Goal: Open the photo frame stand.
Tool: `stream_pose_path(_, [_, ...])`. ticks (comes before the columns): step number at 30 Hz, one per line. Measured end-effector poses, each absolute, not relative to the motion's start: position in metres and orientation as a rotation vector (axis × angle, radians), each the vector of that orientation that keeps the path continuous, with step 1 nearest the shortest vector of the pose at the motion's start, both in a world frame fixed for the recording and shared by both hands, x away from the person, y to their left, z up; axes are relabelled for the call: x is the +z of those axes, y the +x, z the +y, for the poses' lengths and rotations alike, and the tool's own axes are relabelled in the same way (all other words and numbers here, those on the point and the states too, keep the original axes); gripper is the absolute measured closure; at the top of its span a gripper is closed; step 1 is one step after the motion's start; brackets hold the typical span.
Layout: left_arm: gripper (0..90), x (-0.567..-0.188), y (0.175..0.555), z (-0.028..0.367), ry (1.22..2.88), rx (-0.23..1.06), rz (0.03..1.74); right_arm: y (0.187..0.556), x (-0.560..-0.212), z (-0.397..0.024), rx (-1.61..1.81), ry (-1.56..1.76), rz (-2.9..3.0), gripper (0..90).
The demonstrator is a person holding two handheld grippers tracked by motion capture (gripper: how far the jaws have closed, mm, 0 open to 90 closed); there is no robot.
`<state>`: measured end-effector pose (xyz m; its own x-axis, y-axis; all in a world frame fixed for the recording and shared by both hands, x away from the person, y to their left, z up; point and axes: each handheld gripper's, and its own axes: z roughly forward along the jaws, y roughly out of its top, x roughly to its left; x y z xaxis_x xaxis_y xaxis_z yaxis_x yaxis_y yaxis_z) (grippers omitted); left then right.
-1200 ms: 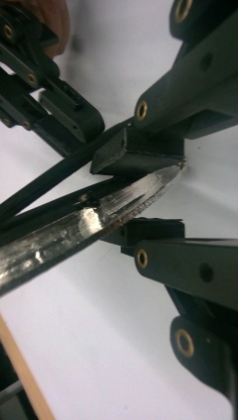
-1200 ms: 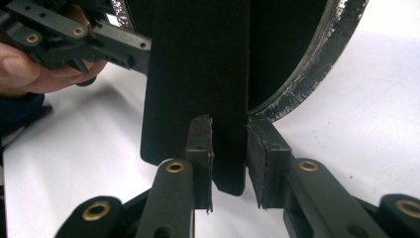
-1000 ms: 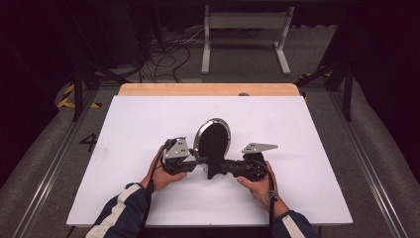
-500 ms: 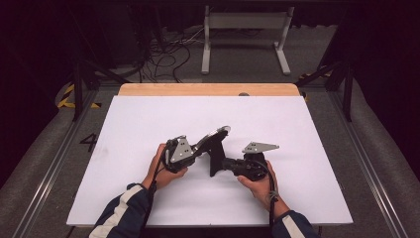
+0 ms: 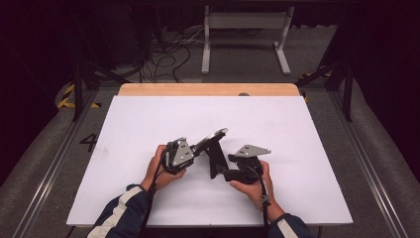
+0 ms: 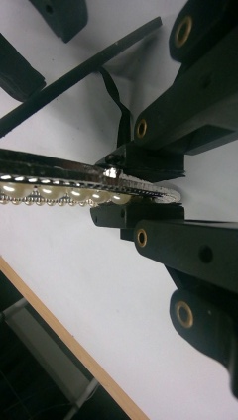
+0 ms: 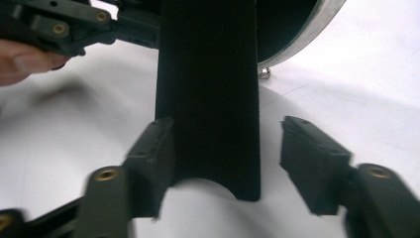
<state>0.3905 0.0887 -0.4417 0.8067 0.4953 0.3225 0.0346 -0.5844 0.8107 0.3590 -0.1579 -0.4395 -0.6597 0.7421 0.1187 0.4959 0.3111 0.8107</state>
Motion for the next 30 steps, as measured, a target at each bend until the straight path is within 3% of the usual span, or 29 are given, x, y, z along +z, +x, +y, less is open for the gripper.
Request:
stream_pose_path(8, [80.3, -0.444, 0.39, 0.089, 2.121, 0.71, 0.381, 0.357, -0.447, -0.134, 1.224, 1.104, 2.285, 25.7])
stream_pose_path(16, [80.5, -0.444, 0.392, 0.091, 2.125, 0.698, 0.376, 0.354, -0.449, -0.135, 1.198, 1.094, 2.268, 26.7])
stream_pose_path(21, [80.4, -0.444, 0.393, 0.093, 2.131, 0.676, 0.365, 0.342, -0.433, -0.143, 1.246, 0.994, 2.233, 49.0])
stream_pose_path(22, [80.4, -0.444, 0.393, 0.093, 2.131, 0.676, 0.365, 0.342, -0.433, -0.143, 1.246, 0.994, 2.233, 49.0])
stream_pose_path(26, [80.2, -0.444, 0.393, 0.093, 2.128, 0.656, 0.371, 0.335, -0.43, -0.139, 1.278, 0.934, 2.243, 79.3])
stream_pose_path(30, [79.9, -0.444, 0.394, 0.094, 2.125, 0.648, 0.373, 0.332, -0.431, -0.134, 1.282, 0.896, 2.27, 89.4])
